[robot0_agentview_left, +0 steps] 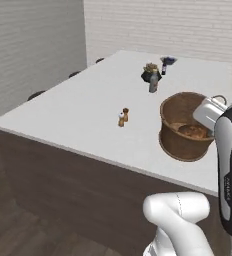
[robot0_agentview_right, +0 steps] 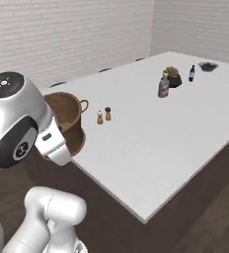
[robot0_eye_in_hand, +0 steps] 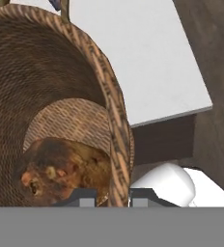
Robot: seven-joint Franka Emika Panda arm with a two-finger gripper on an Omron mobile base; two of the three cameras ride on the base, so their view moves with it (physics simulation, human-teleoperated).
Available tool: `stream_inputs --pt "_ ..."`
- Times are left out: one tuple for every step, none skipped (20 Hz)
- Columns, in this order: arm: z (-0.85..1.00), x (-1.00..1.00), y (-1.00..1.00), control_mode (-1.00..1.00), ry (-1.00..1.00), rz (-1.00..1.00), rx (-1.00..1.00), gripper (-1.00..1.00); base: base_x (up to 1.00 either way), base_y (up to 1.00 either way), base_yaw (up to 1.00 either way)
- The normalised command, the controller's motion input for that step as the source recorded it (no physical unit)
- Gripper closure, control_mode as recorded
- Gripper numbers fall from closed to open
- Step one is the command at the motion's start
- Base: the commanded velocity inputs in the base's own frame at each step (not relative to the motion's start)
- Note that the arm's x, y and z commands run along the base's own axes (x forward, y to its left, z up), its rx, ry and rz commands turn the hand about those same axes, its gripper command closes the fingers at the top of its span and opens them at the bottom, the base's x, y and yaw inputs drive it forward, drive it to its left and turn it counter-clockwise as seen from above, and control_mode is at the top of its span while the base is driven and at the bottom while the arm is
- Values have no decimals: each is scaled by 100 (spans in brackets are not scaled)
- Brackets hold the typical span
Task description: Open the cabinet, pick up the bread from the cabinet and place it in the basket. Then move the basket to the dining counter.
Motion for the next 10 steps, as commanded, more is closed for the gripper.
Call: stream_inputs --pt "0 0 0 100 0 0 0 100 39 0 -67" --pt "0 0 0 100 0 0 0 100 46 24 -58" --pt "0 0 0 100 0 0 0 100 49 42 -50" --pt "0 0 0 100 0 0 0 100 46 48 -47" --pt "0 0 0 100 0 0 0 100 42 51 -47" --pt "0 0 0 100 0 0 0 100 41 50 -47" --pt "0 0 0 100 0 0 0 100 34 46 -46" --pt "0 0 0 100 0 0 0 100 30 39 -41" --pt "0 0 0 100 0 0 0 100 36 32 -40" --pt "0 0 0 100 0 0 0 100 44 37 -41"
